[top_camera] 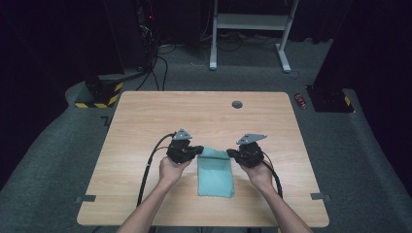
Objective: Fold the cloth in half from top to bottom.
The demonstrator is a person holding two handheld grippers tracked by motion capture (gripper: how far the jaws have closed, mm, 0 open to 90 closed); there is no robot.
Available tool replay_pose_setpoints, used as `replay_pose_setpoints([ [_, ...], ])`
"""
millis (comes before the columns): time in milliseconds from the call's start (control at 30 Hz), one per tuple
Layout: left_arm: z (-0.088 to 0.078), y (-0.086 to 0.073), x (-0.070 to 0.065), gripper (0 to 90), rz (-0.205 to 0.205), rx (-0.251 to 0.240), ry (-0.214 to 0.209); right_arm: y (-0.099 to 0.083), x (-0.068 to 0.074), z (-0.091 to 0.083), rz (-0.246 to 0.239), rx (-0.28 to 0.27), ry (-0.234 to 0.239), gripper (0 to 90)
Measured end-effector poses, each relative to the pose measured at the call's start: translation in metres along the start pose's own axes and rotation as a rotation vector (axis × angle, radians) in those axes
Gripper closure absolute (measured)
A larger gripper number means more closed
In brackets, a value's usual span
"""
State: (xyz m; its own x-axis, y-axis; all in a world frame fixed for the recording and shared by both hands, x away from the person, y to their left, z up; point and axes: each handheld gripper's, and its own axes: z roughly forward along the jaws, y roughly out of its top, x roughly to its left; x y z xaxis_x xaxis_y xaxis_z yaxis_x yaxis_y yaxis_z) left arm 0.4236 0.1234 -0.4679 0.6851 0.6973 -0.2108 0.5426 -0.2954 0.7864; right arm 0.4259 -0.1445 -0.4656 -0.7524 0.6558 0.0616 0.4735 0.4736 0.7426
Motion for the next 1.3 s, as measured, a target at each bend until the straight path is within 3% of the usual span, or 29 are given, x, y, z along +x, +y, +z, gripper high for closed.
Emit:
replay_pose_setpoints([
  [267, -0.003, -0.006, -0.003, 88.9, -0.011, -0.010, -0.008, -0.002, 0.004, -0.004, -0.006, -0.004, 0.008, 89.6],
  [467, -0.006, -0.007, -0.006, 88.9, 0.013, -0.009, -0.006, -0.006, 0.006, -0.005, -0.008, -0.007, 0.016, 89.6],
  [1300, -0.014, -0.019, -0.015, 88.9, 0.024, -0.006, -0.023, -0.013, 0.017, -0.013, -0.022, -0.006, 0.042, 89.6],
])
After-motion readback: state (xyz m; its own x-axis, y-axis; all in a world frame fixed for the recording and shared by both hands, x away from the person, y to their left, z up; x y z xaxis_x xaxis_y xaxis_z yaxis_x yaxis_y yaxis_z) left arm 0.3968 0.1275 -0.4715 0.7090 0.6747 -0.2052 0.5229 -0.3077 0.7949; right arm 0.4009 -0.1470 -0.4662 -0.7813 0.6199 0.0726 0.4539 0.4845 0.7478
